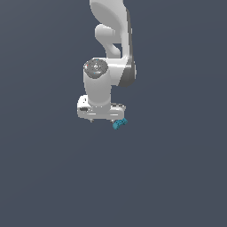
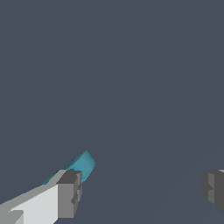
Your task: Pick up the object and move it to a goal position.
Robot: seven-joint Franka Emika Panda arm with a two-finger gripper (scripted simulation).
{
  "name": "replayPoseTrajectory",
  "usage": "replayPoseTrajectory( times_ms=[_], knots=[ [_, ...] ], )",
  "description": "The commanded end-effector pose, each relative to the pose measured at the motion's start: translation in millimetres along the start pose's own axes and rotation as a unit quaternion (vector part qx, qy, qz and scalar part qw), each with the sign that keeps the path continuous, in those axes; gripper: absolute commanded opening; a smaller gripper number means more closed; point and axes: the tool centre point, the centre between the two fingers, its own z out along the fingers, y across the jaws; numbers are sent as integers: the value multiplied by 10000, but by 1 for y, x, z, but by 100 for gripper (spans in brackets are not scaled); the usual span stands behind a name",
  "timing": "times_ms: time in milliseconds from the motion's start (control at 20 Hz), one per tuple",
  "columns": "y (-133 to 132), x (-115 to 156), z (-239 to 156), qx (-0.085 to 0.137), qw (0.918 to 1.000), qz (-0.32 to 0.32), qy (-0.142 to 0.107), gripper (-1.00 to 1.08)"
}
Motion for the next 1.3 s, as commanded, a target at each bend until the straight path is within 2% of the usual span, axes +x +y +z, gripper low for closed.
replayPoseTrajectory(
  times_ms=[0,400,650,950,1250],
  knots=[
    [-2,-1,1,4,10000,67,3,100],
    [-14,-6,10,30,9986,531,28,100],
    [-26,-12,19,55,9950,999,51,100],
    [-43,-21,32,90,9855,1695,81,100],
    [-58,-32,44,124,9707,2396,109,100]
  ],
)
